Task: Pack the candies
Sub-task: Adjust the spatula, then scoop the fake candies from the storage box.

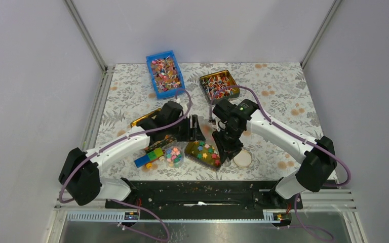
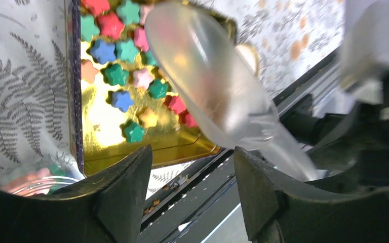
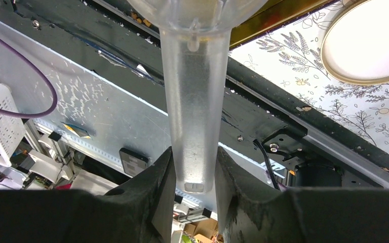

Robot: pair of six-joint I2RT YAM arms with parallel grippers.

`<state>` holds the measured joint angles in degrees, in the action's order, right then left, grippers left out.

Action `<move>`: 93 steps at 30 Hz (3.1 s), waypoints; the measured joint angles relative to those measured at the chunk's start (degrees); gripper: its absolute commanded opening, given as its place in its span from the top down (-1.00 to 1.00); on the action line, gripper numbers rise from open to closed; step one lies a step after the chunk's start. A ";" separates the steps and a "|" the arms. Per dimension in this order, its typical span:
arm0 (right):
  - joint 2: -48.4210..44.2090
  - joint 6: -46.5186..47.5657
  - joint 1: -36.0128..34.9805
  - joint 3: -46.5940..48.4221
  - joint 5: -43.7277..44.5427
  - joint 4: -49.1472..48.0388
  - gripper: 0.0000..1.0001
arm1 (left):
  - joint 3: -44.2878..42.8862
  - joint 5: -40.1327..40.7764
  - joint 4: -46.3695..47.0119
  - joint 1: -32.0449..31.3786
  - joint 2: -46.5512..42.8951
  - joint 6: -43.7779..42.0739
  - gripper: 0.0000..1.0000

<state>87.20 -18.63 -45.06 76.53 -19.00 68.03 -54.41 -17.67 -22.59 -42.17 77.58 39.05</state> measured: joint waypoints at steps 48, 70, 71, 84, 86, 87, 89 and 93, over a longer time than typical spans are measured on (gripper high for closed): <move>0.85 -0.26 -0.31 3.52 4.46 10.27 1.00 | -3.67 11.08 -9.09 4.63 7.72 -8.17 0.09; 15.06 2.14 -0.31 10.91 1.73 16.26 1.00 | -5.27 13.44 -10.29 0.90 15.19 -10.71 0.67; 15.91 2.32 -0.31 11.58 1.57 16.55 1.00 | -5.27 13.44 -10.32 0.85 15.19 -10.64 0.67; 22.80 2.99 -0.31 14.71 1.55 17.86 1.00 | -6.75 13.42 -11.52 0.94 16.04 -9.18 0.75; 23.87 3.02 -0.31 14.91 1.77 17.11 1.00 | -6.80 13.40 -11.58 0.94 16.06 -8.79 0.76; 24.24 3.02 -0.31 14.91 1.92 16.61 1.00 | -6.93 13.35 -11.65 0.98 16.17 -8.59 0.76; 24.87 3.02 -0.31 14.91 2.32 15.30 1.00 | -6.99 13.18 -11.69 1.09 16.28 -8.17 0.77; 25.27 3.21 -0.31 14.71 4.11 12.37 1.00 | -7.02 12.94 -11.67 1.38 16.31 -7.45 0.78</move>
<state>112.46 -15.42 -45.36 91.24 -14.90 80.40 -61.43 -4.73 -34.26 -40.80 93.89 31.59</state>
